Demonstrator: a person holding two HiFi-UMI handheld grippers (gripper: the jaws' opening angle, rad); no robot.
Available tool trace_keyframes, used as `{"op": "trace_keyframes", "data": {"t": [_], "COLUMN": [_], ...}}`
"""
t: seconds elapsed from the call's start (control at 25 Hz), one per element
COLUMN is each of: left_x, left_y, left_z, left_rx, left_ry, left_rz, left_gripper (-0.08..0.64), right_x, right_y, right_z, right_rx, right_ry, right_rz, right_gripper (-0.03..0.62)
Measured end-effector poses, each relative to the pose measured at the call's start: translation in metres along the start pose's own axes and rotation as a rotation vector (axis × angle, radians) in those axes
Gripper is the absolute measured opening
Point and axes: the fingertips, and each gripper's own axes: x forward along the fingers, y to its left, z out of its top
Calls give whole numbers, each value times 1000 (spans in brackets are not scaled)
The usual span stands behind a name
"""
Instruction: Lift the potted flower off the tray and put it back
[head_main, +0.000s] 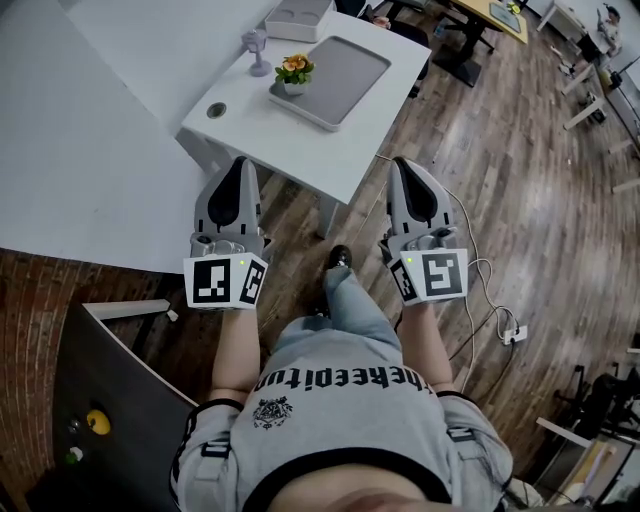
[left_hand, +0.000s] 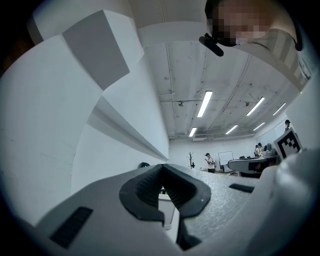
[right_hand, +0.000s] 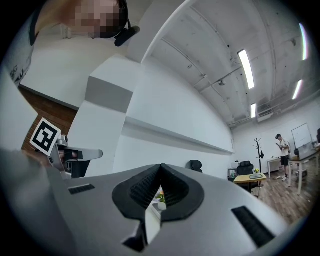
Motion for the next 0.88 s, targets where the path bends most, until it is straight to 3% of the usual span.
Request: {"op": "trace_keyframes", "data": {"t": [0.32, 0.88], "left_x": [30, 148], "left_y": [29, 79], "left_z": [-3, -4], "left_rx": [18, 53], "left_ry": [-13, -30], "left_rz": [33, 69], "left_gripper": [3, 3], "right_x": [49, 180], "right_y": [-7, -57], "right_z": [-6, -8], "right_rx": [2, 3], "right_ry": [-26, -64], "right_rz": [32, 82], "right_gripper": [0, 0]}}
